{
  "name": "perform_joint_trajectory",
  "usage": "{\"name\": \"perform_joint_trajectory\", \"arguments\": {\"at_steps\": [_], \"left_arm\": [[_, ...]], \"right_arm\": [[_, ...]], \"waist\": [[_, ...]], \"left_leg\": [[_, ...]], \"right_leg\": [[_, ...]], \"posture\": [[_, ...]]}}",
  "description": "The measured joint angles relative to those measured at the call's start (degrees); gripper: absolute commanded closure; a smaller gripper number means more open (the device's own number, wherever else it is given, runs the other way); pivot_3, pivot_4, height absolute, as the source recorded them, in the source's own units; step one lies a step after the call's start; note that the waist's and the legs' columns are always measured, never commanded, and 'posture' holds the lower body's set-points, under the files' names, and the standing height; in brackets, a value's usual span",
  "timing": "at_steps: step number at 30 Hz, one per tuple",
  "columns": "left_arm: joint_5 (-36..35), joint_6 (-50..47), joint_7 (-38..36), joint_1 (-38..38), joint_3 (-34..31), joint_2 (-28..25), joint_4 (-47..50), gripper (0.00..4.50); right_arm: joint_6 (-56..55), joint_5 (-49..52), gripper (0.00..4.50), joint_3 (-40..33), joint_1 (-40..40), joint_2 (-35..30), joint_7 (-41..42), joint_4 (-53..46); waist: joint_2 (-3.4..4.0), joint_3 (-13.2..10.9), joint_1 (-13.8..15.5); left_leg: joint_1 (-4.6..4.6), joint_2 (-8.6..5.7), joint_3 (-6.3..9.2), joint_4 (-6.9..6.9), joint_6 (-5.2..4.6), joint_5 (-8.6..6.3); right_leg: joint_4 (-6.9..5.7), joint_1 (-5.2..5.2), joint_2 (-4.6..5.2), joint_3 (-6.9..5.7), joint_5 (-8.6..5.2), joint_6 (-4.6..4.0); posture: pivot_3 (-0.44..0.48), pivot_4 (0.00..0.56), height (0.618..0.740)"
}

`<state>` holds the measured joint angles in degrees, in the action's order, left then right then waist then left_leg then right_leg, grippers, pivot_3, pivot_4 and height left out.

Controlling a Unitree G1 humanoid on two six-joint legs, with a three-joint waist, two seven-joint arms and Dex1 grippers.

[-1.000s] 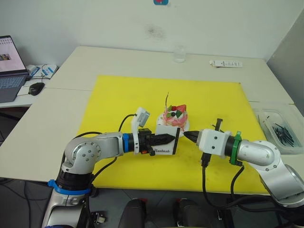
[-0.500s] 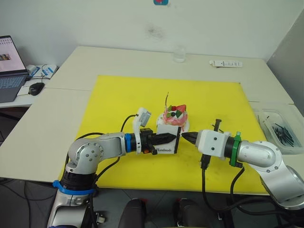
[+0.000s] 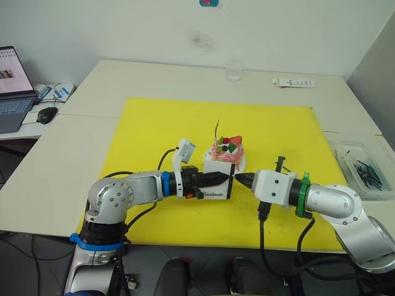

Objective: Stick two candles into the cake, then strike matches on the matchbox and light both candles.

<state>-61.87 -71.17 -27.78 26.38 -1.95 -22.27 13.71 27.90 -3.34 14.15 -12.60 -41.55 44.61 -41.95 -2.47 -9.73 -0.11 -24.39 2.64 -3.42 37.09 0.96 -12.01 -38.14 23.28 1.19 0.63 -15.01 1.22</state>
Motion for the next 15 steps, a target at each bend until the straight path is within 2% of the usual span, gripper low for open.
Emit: {"name": "perform_joint_trajectory", "arguments": {"at_steps": [15], "left_arm": [[0.01,-0.64,0.12,0.0,-1.05,-0.04,0.0,4.5]], "right_arm": [[-1.41,-0.15,4.47,1.19,-2.1,0.16,0.44,2.14]], "waist": [[0.0,0.0,0.0]], "left_leg": [[0.0,0.0,0.0,0.0,0.0,0.0]], "right_leg": [[0.0,0.0,0.0,0.0,0.01,-0.01]], "posture": [[0.0,0.15,0.727]]}}
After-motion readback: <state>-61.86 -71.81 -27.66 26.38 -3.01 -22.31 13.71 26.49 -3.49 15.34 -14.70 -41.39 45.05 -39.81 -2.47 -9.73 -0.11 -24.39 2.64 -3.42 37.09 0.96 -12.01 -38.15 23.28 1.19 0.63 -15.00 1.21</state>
